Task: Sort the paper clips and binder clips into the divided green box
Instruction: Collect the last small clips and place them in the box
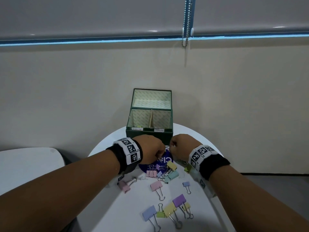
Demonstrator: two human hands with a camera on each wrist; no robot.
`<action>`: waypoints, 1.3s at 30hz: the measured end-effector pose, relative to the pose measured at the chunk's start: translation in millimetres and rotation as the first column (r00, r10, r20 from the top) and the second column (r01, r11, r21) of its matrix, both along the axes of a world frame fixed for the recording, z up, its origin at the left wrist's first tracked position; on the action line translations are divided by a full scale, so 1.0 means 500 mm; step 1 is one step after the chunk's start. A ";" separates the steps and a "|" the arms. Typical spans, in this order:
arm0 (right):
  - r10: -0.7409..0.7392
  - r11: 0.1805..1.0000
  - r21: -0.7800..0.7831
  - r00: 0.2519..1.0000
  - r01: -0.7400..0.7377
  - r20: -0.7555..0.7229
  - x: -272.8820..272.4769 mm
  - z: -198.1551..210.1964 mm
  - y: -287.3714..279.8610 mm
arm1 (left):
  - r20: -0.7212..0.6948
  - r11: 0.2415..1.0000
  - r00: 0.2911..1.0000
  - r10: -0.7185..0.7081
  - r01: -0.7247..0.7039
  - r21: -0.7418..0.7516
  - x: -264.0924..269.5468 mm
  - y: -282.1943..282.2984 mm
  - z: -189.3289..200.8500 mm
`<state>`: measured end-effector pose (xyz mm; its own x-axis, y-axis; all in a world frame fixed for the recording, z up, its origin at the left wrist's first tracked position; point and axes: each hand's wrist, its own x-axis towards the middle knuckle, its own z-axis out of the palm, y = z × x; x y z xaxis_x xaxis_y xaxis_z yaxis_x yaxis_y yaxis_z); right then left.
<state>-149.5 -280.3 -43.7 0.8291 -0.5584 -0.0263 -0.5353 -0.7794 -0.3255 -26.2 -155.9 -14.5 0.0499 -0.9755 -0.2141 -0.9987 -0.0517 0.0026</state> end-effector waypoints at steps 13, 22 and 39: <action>0.039 0.996 0.072 0.993 -0.047 0.111 0.015 0.060 -0.003 | -0.057 0.999 0.998 0.029 -0.027 0.029 0.036 0.059 -0.001; -0.036 0.987 0.163 0.961 -0.010 0.276 0.138 0.143 0.027 | -0.457 0.823 0.854 0.248 -0.435 -0.367 0.159 0.083 0.093; -0.013 0.981 0.187 0.945 -0.051 0.325 0.130 0.170 0.037 | -0.370 0.888 0.873 0.316 -0.410 -0.208 0.156 0.151 0.060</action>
<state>-84.6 -262.0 41.5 0.8207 -0.5537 0.1408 -0.3619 -0.6945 -0.6219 51.7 -80.3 15.3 0.3873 -0.9219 -0.0091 -0.8503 -0.3610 0.3830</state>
